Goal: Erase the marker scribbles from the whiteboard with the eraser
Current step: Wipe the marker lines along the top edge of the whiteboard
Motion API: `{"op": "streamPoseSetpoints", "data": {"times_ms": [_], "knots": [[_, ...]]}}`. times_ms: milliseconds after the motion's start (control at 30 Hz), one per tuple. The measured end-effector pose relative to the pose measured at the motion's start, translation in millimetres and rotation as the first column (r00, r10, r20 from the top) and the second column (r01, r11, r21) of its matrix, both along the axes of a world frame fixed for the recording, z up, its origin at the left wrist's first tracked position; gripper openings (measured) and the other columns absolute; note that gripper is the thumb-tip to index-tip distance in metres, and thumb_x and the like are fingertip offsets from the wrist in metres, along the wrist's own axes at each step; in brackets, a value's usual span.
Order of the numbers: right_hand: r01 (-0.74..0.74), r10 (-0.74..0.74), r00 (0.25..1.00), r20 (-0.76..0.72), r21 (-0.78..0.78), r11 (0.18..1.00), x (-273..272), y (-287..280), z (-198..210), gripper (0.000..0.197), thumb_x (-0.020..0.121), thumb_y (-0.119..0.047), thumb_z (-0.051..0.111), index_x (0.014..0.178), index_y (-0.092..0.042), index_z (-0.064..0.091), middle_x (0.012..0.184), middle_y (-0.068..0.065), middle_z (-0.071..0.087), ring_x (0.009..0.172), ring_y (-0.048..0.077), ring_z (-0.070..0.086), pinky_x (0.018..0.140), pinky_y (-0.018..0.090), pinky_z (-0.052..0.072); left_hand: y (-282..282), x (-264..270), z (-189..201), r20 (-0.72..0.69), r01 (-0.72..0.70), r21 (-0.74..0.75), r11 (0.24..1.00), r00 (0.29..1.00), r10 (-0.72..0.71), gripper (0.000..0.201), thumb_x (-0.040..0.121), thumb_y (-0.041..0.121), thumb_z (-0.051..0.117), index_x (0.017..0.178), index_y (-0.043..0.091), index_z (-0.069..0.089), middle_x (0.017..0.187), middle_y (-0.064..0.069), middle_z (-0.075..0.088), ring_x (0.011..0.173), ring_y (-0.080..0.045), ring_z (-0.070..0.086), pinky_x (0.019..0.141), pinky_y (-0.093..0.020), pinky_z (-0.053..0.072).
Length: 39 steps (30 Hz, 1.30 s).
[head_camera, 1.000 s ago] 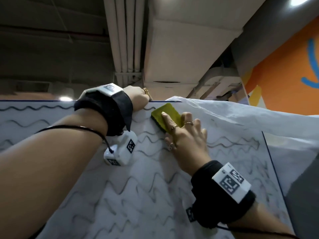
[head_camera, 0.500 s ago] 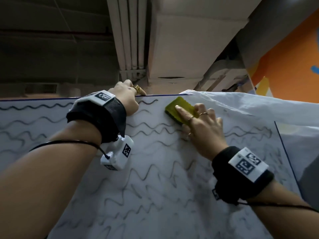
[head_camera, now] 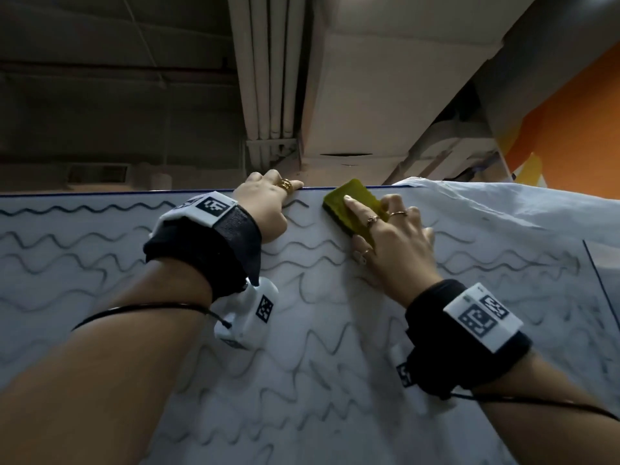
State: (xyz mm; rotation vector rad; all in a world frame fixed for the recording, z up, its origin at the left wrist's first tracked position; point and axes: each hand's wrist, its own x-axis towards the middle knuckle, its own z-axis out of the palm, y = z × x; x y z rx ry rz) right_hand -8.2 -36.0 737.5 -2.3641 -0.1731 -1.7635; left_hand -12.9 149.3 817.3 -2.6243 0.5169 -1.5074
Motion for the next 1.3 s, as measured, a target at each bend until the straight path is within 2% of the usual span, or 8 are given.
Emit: {"op": "streamPoseSetpoints", "data": {"times_ms": [200,367,533,700,867,1000,1100,1300], "knots": [[-0.014,0.01,0.999,-0.036,-0.113,0.994,4.2,32.7,0.4,0.059,0.096,-0.042,0.041,0.145,-0.048,0.009,0.142,0.002,0.016,0.125,0.026,0.022,0.1,0.046,0.029,9.6,7.8,6.8,-0.028,0.035,0.048,0.998,0.999,-0.033,0.076,0.082,-0.002,0.042,0.148,0.029,0.022,0.134,-0.002,0.035,0.126,-0.025,0.031,0.109,-0.033,0.028],[0.048,-0.048,0.999,-0.005,-0.04,0.998,-7.8,18.2,-0.7,0.056,0.094,-0.042,0.043,0.144,-0.05,0.019,0.139,0.001,0.022,0.12,0.026,0.023,0.097,0.046,0.028,33.0,0.7,18.7,0.013,-0.065,0.023,0.998,0.998,0.064,0.052,0.085,0.005,0.047,0.134,0.018,0.048,0.129,-0.005,0.043,0.123,-0.026,0.042,0.103,-0.038,0.037],[0.011,-0.012,1.0,-0.006,-0.113,0.994,-8.6,70.8,8.4,0.056,0.095,-0.041,0.041,0.145,-0.046,0.016,0.14,0.003,0.018,0.123,0.028,0.022,0.1,0.049,0.027,55.6,-7.7,12.3,0.088,-0.166,0.065,0.984,0.983,0.159,0.044,0.087,0.006,0.042,0.129,0.011,0.051,0.118,-0.007,0.045,0.112,-0.026,0.044,0.097,-0.034,0.033],[0.106,-0.108,0.994,-0.011,-0.113,0.988,-16.5,62.2,-3.8,0.056,0.094,-0.043,0.04,0.145,-0.047,0.017,0.137,0.001,0.022,0.12,0.025,0.024,0.095,0.042,0.027,92.0,-6.5,0.2,0.149,-0.172,0.08,0.982,0.976,0.159,0.061,0.087,0.004,0.038,0.144,0.023,0.032,0.125,-0.004,0.042,0.119,-0.025,0.038,0.114,-0.04,0.014],[0.065,-0.066,0.998,-0.008,-0.098,0.993,-20.1,103.1,11.0,0.054,0.096,-0.041,0.038,0.145,-0.045,0.018,0.139,0.003,0.019,0.122,0.027,0.022,0.098,0.045,0.026,120.1,-2.3,-8.0,0.096,-0.116,0.036,0.993,0.989,0.112,0.073,0.084,-0.001,0.038,0.149,0.025,0.016,0.138,-0.006,0.037,0.128,-0.027,0.032,0.117,-0.04,0.002],[0.071,-0.072,0.997,0.001,-0.181,0.981,-17.0,130.6,-3.1,0.055,0.096,-0.039,0.037,0.147,-0.042,0.018,0.14,0.006,0.02,0.122,0.029,0.024,0.098,0.046,0.027,139.6,-2.5,-7.5,0.081,-0.098,-0.035,0.995,0.992,0.1,0.069,0.084,0.0,0.04,0.148,0.018,0.02,0.142,-0.01,0.035,0.131,-0.031,0.028,0.117,-0.04,0.004],[0.07,-0.067,0.997,0.031,-0.1,0.992,-20.7,117.9,-13.1,0.053,0.092,-0.042,0.035,0.145,-0.042,0.026,0.135,0.006,0.029,0.117,0.029,0.029,0.094,0.046,0.028,153.8,-3.7,-8.0,0.073,-0.019,-0.087,0.996,0.997,0.025,0.068,0.082,-0.002,0.04,0.145,0.018,0.028,0.141,-0.009,0.037,0.132,-0.029,0.027,0.117,-0.038,0.0],[0.057,-0.057,0.998,0.005,-0.085,0.995,-19.3,155.1,14.7,0.054,0.097,-0.04,0.036,0.147,-0.041,0.015,0.139,0.005,0.018,0.123,0.027,0.022,0.101,0.044,0.025,159.3,1.9,-14.0,0.116,0.09,-0.095,0.991,0.99,-0.079,0.067,0.08,-0.004,0.042,0.143,0.018,0.033,0.136,-0.008,0.038,0.13,-0.028,0.028,0.117,-0.034,0.004]]}}
